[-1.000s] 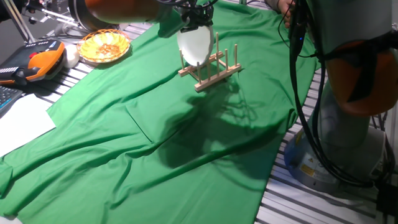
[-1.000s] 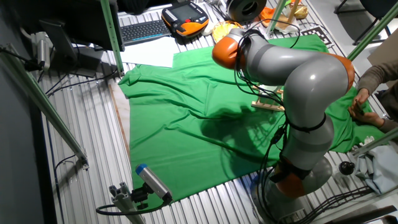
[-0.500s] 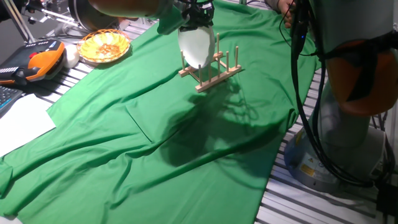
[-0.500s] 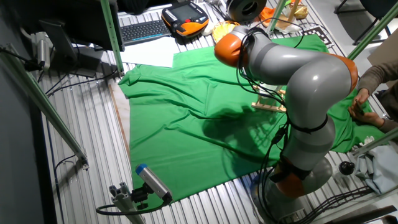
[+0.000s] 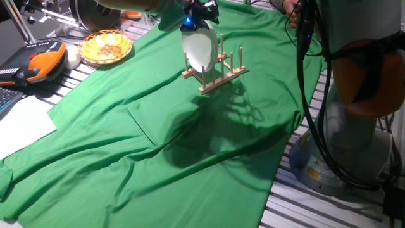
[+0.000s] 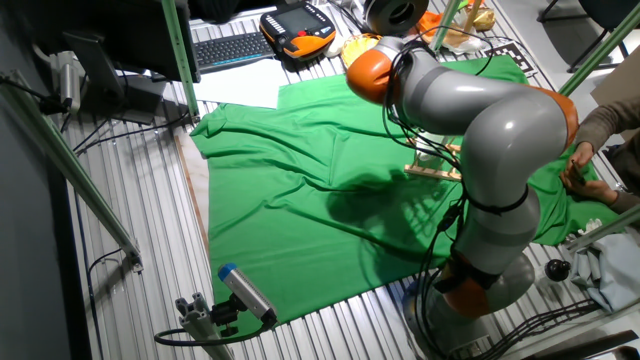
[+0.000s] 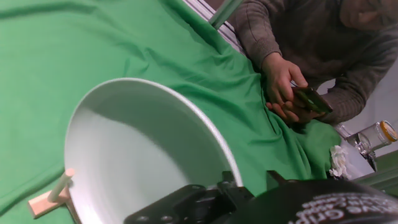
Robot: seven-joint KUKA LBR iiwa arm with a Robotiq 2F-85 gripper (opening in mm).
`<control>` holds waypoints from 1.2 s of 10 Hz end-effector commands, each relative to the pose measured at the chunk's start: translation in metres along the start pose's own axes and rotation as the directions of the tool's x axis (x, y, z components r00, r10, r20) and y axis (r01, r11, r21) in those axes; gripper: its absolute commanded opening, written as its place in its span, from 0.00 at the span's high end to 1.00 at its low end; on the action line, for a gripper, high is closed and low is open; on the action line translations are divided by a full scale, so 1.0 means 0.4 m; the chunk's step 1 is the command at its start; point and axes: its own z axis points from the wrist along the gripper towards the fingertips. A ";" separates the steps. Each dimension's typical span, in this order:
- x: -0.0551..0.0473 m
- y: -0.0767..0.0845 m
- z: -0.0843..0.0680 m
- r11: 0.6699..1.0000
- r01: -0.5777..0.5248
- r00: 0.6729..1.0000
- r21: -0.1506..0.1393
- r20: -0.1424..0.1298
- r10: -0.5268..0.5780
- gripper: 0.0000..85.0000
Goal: Put the dish on the dish rack
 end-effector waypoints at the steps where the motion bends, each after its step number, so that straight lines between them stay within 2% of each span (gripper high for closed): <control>1: -0.001 0.000 -0.001 1.000 0.004 1.000 0.000 -0.004 -0.004 0.60; 3: -0.007 0.002 -0.009 1.000 0.015 1.000 -0.019 -0.025 -0.015 0.60; 5: -0.011 0.005 -0.010 0.999 0.022 0.999 -0.024 -0.023 -0.023 0.60; 8: -0.013 0.005 -0.012 0.997 0.034 0.998 -0.070 -0.056 -0.038 0.60; 9: -0.013 0.005 -0.013 0.996 0.038 0.997 -0.080 -0.065 -0.043 0.40; 11: -0.013 0.005 -0.013 0.995 0.045 0.996 -0.084 -0.071 -0.051 0.40; 12: -0.013 0.005 -0.013 0.994 0.047 0.995 -0.097 -0.080 -0.055 0.40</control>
